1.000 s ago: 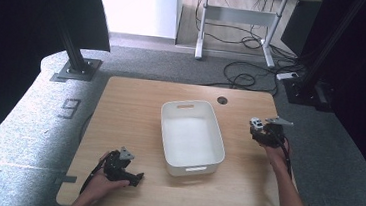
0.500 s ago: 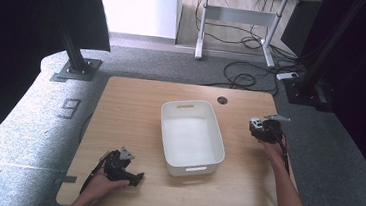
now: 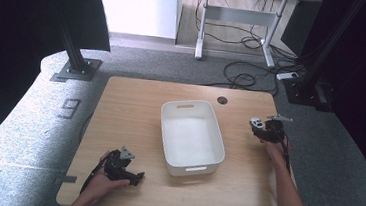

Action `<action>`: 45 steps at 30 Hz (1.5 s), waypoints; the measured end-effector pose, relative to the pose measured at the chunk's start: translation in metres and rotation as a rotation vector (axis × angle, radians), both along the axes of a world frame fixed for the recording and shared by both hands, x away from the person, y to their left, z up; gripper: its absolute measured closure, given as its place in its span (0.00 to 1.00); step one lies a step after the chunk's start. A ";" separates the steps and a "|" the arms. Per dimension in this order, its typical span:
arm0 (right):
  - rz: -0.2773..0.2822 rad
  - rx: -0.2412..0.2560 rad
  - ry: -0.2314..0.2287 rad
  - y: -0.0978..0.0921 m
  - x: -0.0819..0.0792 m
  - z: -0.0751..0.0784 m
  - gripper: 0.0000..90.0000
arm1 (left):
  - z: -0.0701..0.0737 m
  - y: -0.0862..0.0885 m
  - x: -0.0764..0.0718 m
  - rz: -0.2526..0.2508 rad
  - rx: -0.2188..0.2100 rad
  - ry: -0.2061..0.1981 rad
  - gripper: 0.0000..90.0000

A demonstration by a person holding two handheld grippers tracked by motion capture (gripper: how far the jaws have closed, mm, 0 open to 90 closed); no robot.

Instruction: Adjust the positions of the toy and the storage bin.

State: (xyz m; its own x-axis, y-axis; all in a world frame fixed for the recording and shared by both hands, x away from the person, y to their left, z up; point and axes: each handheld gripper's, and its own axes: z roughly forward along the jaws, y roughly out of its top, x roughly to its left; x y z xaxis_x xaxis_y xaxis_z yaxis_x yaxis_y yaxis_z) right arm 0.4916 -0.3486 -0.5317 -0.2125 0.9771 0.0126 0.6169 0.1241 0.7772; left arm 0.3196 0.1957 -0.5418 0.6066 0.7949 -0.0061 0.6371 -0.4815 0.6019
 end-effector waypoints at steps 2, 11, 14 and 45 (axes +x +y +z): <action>-0.008 0.003 0.009 -0.004 0.002 -0.003 0.39 | 0.000 0.000 0.000 0.002 -0.001 -0.001 0.01; -0.012 -0.004 0.006 -0.005 0.012 0.003 0.37 | 0.000 0.000 -0.001 0.008 -0.002 -0.003 0.01; -0.016 -0.007 0.033 -0.003 0.016 0.000 0.36 | 0.000 0.000 -0.001 0.010 -0.002 -0.005 0.01; -0.065 -0.009 0.075 0.007 0.030 -0.016 0.55 | -0.001 0.000 -0.001 0.008 -0.006 -0.009 0.01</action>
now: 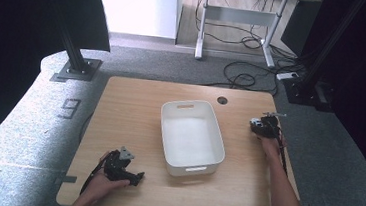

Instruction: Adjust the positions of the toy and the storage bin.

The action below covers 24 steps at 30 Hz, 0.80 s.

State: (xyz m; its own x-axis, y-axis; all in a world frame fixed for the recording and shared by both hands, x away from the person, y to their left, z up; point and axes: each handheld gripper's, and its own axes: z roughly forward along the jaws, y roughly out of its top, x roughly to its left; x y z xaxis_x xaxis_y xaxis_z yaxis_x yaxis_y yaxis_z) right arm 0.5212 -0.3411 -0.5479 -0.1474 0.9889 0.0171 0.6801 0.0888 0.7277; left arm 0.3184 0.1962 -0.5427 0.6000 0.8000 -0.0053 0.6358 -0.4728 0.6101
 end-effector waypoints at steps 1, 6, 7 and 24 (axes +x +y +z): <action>0.000 0.000 0.005 0.001 0.000 0.000 0.55 | 0.000 0.000 0.000 0.000 0.000 0.000 0.01; 0.004 -0.006 0.019 0.004 -0.004 0.002 0.55 | 0.000 0.000 0.000 -0.003 0.000 0.000 0.01; 0.008 -0.009 0.018 0.006 -0.005 0.002 0.55 | 0.000 0.000 0.000 -0.003 0.000 0.000 0.01; 0.037 -0.003 0.011 0.017 -0.028 0.001 0.55 | 0.000 0.000 0.001 -0.009 0.003 0.002 0.01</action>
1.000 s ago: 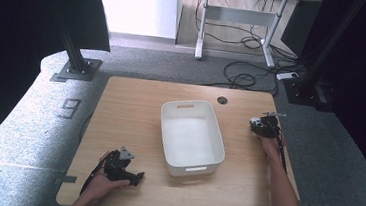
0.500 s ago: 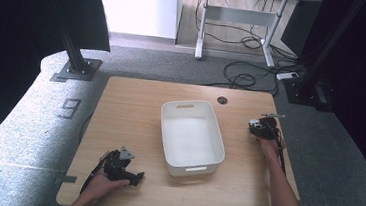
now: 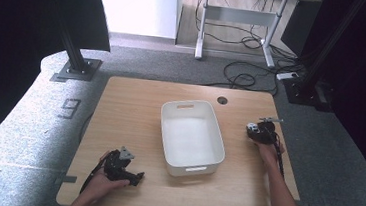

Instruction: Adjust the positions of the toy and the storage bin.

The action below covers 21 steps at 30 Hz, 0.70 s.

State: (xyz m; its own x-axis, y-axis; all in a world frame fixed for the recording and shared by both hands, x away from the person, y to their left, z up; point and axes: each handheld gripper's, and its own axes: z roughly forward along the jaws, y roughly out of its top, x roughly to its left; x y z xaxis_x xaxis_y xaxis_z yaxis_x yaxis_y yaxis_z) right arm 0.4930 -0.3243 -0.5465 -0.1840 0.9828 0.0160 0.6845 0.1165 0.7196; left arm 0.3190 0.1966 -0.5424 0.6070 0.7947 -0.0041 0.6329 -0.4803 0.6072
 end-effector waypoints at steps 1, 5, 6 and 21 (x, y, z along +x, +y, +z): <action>0.005 -0.005 0.000 0.001 -0.001 0.000 0.55 | 0.000 0.000 0.000 0.000 0.000 0.000 0.01; 0.005 -0.005 -0.007 0.004 -0.008 -0.001 0.55 | 0.000 0.000 0.000 0.000 0.002 0.001 0.01; 0.007 -0.005 -0.008 0.005 -0.009 -0.001 0.55 | 0.000 0.000 0.000 0.001 0.002 0.002 0.01; 0.049 -0.006 -0.008 0.016 -0.034 -0.001 0.55 | 0.001 -0.001 0.000 0.005 0.005 0.006 0.01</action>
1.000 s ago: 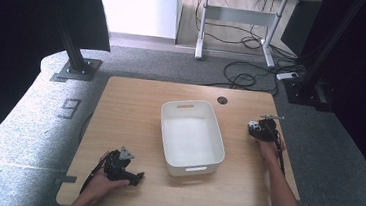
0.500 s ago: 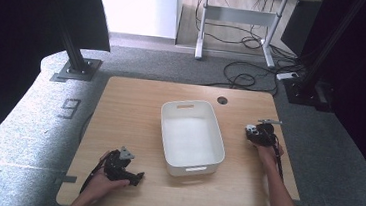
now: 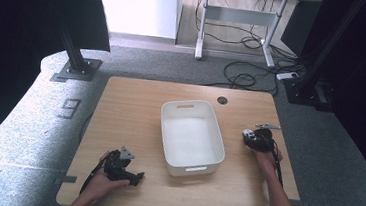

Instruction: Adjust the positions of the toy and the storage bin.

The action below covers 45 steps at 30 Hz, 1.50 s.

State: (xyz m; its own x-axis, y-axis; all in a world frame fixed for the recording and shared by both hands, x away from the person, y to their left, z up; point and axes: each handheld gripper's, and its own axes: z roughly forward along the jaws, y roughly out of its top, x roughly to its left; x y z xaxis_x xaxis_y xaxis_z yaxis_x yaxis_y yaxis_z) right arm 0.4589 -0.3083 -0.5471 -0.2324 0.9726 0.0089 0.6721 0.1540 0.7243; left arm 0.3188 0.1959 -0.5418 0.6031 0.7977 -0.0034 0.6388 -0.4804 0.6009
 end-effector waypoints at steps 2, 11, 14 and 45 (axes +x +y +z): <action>-0.002 0.008 0.000 0.002 -0.003 0.000 0.55 | 0.000 0.000 0.000 0.002 0.000 0.000 0.01; 0.034 -0.001 0.007 0.009 -0.022 0.001 0.55 | 0.000 0.000 -0.001 0.004 0.002 0.000 0.01; 0.027 0.018 0.021 0.008 -0.027 0.002 0.55 | 0.000 0.000 -0.001 0.006 0.002 0.001 0.01; 0.091 0.030 0.024 0.039 -0.075 0.005 0.55 | 0.001 0.001 -0.003 0.003 0.008 0.006 0.01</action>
State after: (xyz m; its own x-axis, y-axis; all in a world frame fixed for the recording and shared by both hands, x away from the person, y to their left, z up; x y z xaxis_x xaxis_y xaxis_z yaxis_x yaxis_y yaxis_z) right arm 0.3838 -0.2689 -0.5421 -0.3195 0.9465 0.0447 0.6734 0.1936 0.7135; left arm 0.3155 0.1971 -0.5409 0.6005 0.7997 -0.0005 0.6439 -0.4832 0.5932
